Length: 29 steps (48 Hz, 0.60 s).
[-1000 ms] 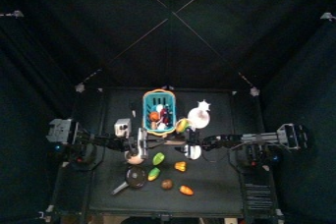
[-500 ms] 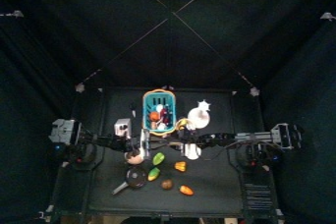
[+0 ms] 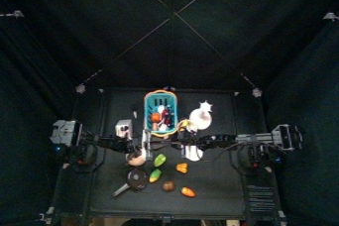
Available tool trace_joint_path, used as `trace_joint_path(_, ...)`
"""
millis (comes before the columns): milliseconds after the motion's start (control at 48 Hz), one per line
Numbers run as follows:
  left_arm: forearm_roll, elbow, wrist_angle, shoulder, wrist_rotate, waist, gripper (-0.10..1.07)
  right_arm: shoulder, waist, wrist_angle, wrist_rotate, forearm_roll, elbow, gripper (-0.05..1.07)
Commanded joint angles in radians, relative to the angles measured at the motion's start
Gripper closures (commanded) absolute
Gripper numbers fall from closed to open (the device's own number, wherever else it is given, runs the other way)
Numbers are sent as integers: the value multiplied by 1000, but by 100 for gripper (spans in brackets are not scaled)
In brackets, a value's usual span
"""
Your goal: Rotate cleaver
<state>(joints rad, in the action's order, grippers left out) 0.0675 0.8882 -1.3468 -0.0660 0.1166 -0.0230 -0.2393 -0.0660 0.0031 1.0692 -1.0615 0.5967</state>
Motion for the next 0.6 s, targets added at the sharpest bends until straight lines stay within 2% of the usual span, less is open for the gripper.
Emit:
trace_joint_path(0,-3,-15,-11,6,3,-5,49,-12,-5,-2,5,5,-25,55)
trace_joint_path(188,-15,-14,-11,6,2,-3,48,-12,-3,-2,8,9,-14,66)
trace_joint_path(396,-31,-14,-11,9,3,-3,47,-14,-2,-2,6,44,-3,68)
trace_joint_path(583,-32,-14,-11,17,5,-3,33,-21,-2,-2,8,77,14,68)
